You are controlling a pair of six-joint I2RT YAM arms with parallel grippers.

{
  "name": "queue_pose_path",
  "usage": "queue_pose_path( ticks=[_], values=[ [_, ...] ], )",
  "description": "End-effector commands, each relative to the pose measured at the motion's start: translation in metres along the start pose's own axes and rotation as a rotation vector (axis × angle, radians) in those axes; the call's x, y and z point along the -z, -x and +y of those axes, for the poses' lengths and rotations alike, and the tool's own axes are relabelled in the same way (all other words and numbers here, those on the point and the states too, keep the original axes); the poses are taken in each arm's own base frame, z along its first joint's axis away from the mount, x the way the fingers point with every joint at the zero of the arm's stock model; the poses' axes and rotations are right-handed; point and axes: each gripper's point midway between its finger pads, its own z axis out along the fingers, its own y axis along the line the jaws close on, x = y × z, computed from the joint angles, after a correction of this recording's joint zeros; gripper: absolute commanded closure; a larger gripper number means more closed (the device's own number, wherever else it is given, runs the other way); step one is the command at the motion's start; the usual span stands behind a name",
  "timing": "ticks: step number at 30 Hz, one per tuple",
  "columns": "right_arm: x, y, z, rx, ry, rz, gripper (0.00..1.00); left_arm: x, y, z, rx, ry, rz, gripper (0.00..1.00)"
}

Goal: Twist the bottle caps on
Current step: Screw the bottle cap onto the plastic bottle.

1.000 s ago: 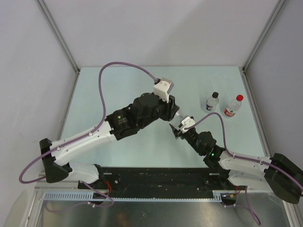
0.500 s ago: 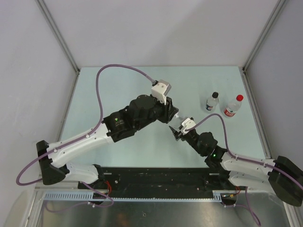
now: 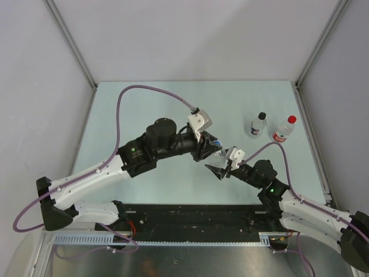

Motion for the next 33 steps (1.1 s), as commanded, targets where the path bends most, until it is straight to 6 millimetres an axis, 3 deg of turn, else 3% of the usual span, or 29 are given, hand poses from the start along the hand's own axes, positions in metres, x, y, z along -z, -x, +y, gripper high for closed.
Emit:
queue_pose_path(
  ticks=[1, 6, 13, 22, 33],
  values=[
    [0.007, 0.065, 0.033, 0.057, 0.242, -0.223, 1.00, 0.003, -0.071, -0.033, -0.146, -0.273, 0.202, 0.96],
    [0.013, 0.069, 0.042, 0.078, 0.329, -0.225, 1.00, 0.011, -0.082, -0.044, -0.281, -0.410, 0.191, 0.96],
    [0.022, 0.074, 0.048, 0.085, 0.404, -0.228, 1.00, 0.018, -0.081, -0.040, -0.356, -0.584, 0.141, 0.94],
    [0.023, 0.075, 0.052, 0.089, 0.457, -0.210, 1.00, 0.020, -0.074, -0.038, -0.435, -0.642, 0.094, 0.75],
    [0.019, 0.080, 0.044, 0.086, 0.415, -0.220, 1.00, 0.016, -0.066, -0.029, -0.383, -0.615, 0.106, 0.65]
  ],
)
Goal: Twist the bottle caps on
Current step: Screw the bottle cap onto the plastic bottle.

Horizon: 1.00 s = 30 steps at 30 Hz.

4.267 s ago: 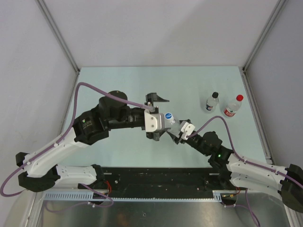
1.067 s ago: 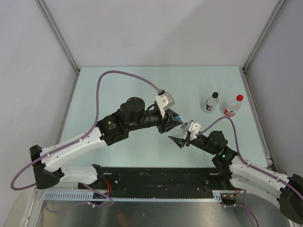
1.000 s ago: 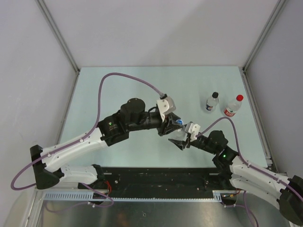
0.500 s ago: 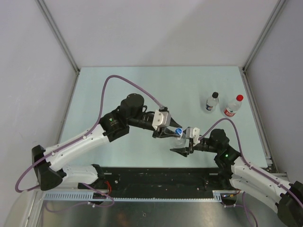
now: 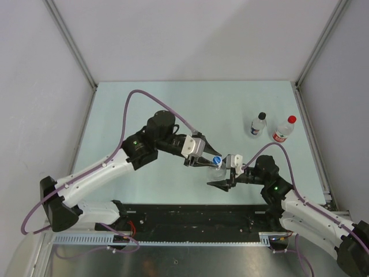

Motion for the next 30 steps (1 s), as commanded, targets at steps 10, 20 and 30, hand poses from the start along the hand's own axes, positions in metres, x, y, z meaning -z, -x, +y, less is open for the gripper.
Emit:
queue_pose_path(
  ticks=[10, 20, 30],
  values=[
    [0.005, 0.097, -0.041, 0.197, -0.184, -0.240, 1.00, 0.000, -0.057, -0.001, 0.344, 0.068, 0.169, 0.55],
    [0.005, 0.100, -0.043, 0.196, -0.197, -0.248, 1.00, 0.001, -0.047, -0.005, 0.346, 0.049, 0.145, 0.30],
    [0.014, 0.085, -0.084, 0.050, -0.443, -0.200, 1.00, 0.021, -0.039, 0.027, 0.407, 0.325, 0.153, 0.01]
  ],
)
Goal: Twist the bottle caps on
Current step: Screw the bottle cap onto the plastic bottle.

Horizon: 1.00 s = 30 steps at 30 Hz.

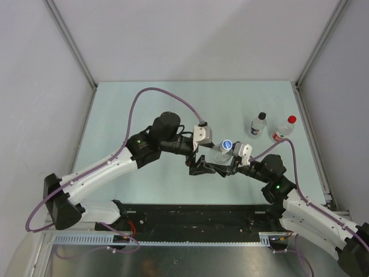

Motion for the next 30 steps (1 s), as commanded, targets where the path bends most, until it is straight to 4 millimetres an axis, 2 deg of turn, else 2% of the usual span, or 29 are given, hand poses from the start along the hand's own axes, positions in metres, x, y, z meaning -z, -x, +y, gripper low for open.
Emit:
queue_pose_path(
  ticks=[1, 4, 6, 11, 15, 18, 24, 30],
  values=[
    [-0.001, 0.020, -0.045, -0.037, -0.251, -0.032, 1.00, 0.020, 0.015, 0.023, 0.114, 0.234, -0.033, 0.01],
    [0.009, -0.001, -0.077, -0.064, -0.468, 0.043, 1.00, 0.035, 0.023, 0.044, 0.214, 0.413, -0.076, 0.01],
    [0.013, -0.012, -0.088, -0.052, -0.558, 0.088, 1.00, 0.047, 0.030, 0.055, 0.264, 0.525, -0.115, 0.01],
    [0.004, -0.028, -0.087, 0.033, -0.610, 0.149, 1.00, 0.081, 0.065, 0.075, 0.355, 0.749, -0.255, 0.01],
    [-0.006, -0.034, -0.083, 0.050, -0.606, 0.155, 1.00, 0.091, 0.086, 0.078, 0.393, 0.816, -0.328, 0.01],
    [-0.009, -0.036, -0.082, 0.051, -0.608, 0.156, 1.00, 0.089, 0.093, 0.078, 0.411, 0.852, -0.350, 0.02],
    [-0.007, -0.043, -0.085, 0.056, -0.632, 0.195, 1.00, 0.059, 0.089, 0.078, 0.427, 0.860, -0.310, 0.11],
    [-0.009, -0.051, -0.083, 0.065, -0.622, 0.228, 1.00, 0.042, 0.087, 0.082, 0.451, 0.863, -0.295, 0.21]
  ],
)
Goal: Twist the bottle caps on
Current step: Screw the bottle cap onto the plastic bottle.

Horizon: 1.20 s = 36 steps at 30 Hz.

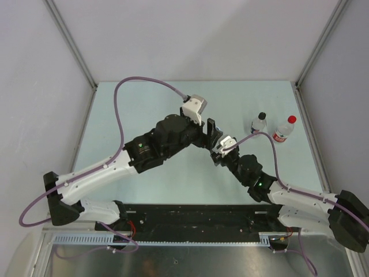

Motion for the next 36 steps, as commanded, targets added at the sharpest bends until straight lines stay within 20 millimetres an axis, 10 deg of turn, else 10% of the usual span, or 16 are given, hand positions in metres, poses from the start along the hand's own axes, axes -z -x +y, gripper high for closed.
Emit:
queue_pose_path(
  ticks=[1, 12, 36],
  values=[
    [-0.008, 0.025, -0.006, 0.002, -0.034, -0.054, 1.00, -0.001, 0.024, -0.006, 0.056, 0.027, -0.067, 0.22],
    [-0.011, 0.021, -0.003, 0.020, -0.032, -0.040, 1.00, -0.009, 0.019, -0.008, 0.058, 0.032, -0.052, 0.43],
    [-0.011, 0.025, -0.002, 0.013, -0.027, -0.049, 1.00, -0.010, -0.003, -0.002, 0.046, 0.061, -0.013, 0.52]
  ],
)
